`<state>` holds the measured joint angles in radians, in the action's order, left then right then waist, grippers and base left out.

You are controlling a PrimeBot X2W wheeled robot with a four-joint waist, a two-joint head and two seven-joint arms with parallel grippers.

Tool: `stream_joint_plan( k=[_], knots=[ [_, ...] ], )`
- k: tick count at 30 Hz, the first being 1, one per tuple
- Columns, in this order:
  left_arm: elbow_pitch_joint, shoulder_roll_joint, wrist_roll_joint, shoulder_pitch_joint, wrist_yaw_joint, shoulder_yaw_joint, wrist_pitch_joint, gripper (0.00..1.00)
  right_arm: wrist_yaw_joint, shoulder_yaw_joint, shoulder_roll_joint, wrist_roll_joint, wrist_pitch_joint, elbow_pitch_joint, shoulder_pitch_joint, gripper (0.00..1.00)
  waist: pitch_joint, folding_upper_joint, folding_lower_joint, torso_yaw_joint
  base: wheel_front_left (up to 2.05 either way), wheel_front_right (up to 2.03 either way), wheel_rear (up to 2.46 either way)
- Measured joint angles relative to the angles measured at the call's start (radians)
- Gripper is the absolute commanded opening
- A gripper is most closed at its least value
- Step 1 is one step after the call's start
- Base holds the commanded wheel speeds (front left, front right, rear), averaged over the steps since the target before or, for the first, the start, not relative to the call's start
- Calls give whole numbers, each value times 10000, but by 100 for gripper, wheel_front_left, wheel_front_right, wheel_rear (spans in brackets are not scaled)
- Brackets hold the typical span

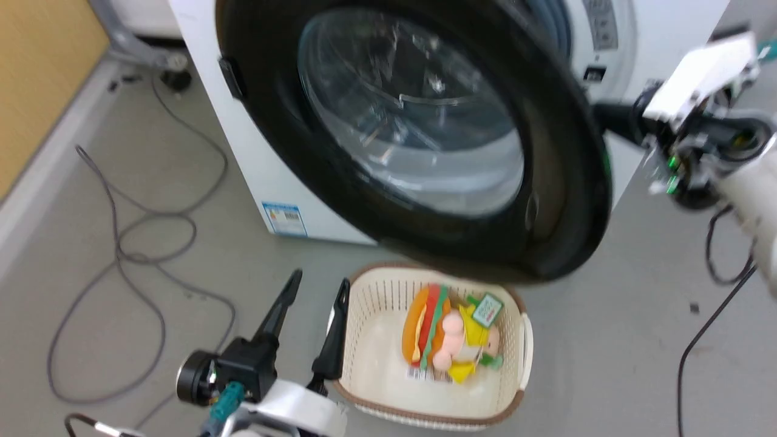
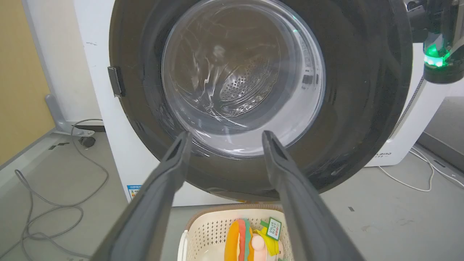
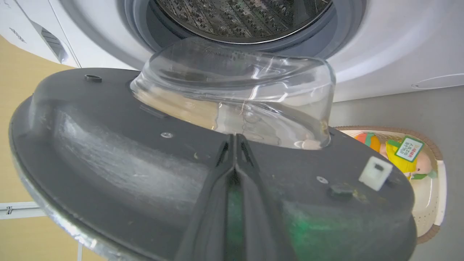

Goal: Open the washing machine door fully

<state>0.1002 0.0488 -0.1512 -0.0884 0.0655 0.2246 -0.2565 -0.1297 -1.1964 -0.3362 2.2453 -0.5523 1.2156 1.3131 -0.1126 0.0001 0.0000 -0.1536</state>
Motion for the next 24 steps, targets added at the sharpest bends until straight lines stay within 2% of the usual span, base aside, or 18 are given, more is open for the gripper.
stream_joint_plan(
  k=[9,24],
  knots=[
    [378,10,148,768,81,-117,-2,100,0,167,-46,226,88,-1260,-1487,0,1107,0,-1,-54,0,0,0],
    [640,174,280,957,-52,-721,-2,100,0,-19,-736,502,1009,-4947,-2754,0,1248,-1,-1,6,0,0,0]
  ],
)
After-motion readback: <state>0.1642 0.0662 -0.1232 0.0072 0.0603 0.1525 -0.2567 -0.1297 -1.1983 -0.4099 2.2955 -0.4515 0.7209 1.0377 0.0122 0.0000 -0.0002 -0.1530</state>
